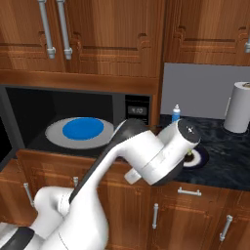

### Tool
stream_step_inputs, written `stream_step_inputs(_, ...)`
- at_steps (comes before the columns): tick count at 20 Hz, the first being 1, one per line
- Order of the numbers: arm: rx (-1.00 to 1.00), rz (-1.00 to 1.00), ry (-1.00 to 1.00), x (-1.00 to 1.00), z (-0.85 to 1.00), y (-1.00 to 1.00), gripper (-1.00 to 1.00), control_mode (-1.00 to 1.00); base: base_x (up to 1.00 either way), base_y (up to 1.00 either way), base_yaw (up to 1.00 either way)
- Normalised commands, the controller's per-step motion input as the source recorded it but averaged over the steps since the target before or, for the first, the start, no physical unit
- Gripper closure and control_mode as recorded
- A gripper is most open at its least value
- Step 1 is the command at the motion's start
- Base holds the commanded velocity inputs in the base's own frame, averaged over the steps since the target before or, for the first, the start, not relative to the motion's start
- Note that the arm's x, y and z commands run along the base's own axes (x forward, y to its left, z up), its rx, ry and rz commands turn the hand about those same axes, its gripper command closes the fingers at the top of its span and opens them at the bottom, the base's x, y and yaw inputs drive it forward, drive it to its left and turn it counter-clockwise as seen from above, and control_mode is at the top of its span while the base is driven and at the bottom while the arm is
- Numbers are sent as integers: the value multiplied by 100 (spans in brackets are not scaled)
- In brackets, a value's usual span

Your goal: Pick the broccoli from the counter and place it in the microwave.

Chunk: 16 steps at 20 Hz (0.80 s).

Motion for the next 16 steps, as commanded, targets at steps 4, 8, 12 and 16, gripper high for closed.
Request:
stream_step_inputs(4, 0, 30, -7, 58, -11, -57, -100, -100, 0, 0, 0)
stream_step_inputs(8, 0, 14, -17, 83, -20, 2, -100, -100, 0, 0, 0)
stream_step_inputs(12, 0, 10, -21, 88, -24, 2, -100, -100, 0, 0, 0)
stream_step_inputs(16, 0, 10, -31, 33, -30, -21, -100, -100, 0, 0, 0)
